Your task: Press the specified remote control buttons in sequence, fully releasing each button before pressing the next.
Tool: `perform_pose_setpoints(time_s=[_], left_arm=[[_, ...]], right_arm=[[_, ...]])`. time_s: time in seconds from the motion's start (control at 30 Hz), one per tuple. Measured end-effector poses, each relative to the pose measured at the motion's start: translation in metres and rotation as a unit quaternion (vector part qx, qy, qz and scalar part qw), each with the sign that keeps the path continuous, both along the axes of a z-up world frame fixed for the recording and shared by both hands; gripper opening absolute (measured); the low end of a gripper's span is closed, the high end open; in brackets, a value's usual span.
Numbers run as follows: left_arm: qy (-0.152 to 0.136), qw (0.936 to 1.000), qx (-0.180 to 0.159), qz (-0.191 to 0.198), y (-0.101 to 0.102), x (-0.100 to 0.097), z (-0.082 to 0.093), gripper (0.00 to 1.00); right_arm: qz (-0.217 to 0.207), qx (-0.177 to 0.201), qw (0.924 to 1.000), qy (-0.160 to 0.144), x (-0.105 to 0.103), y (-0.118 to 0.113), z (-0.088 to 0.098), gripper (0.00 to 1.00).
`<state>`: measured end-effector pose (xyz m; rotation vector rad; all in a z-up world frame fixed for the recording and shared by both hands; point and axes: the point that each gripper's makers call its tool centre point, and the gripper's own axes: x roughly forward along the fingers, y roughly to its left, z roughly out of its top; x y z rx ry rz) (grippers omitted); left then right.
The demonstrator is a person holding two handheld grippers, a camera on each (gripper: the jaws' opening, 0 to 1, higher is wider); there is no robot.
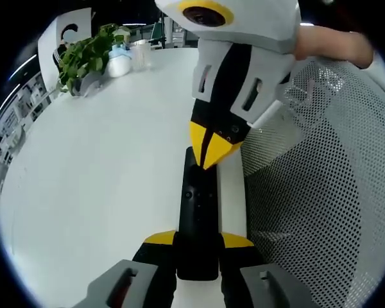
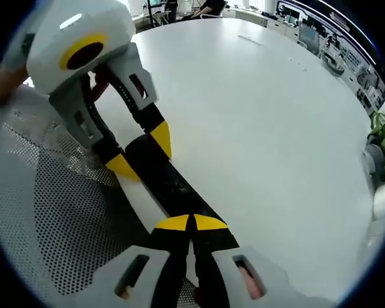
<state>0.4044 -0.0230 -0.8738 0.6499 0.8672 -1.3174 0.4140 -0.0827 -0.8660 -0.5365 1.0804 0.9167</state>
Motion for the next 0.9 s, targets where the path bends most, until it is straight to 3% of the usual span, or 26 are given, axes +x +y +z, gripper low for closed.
perform_pose_setpoints(time_s=[0.27, 0.47, 0.6, 0.7, 0.83, 0.9], left_arm=[[-0.002, 1.0, 0.006, -0.002, -0.0002, 0.0002, -0.0005, 0.24], [-0.002, 1.0, 0.006, -0.001, -0.0002, 0.0003, -0.0005, 0.24], [-0.001, 1.0, 0.005, 0.001, -0.0002, 0.0003, -0.0005, 0.24], [0.0, 1.0, 0.004, 0.002, -0.0002, 0.0004, -0.0004, 0.24], [-0.002, 1.0, 0.006, 0.001, -0.0001, 0.0002, -0.0005, 0.24], [-0.002, 1.0, 0.007, 0.001, 0.0, 0.0001, -0.0004, 0.24]], right_arm=[[0.03, -0.019, 0.9991, -0.022, -0.001, 0.0019, -0.0013, 0.0], [0.023, -0.025, 0.9992, -0.019, 0.0002, 0.0014, -0.0014, 0.0], [0.054, -0.039, 0.9974, -0.026, -0.0007, 0.0028, -0.0016, 0.0], [0.042, -0.04, 0.9982, -0.014, 0.0008, 0.0027, -0.0018, 0.0], [-0.006, -0.013, 0.9998, 0.013, 0.0002, 0.0021, -0.0014, 0.0], [-0.001, -0.008, 0.9999, 0.013, 0.001, 0.0006, -0.0009, 0.0]])
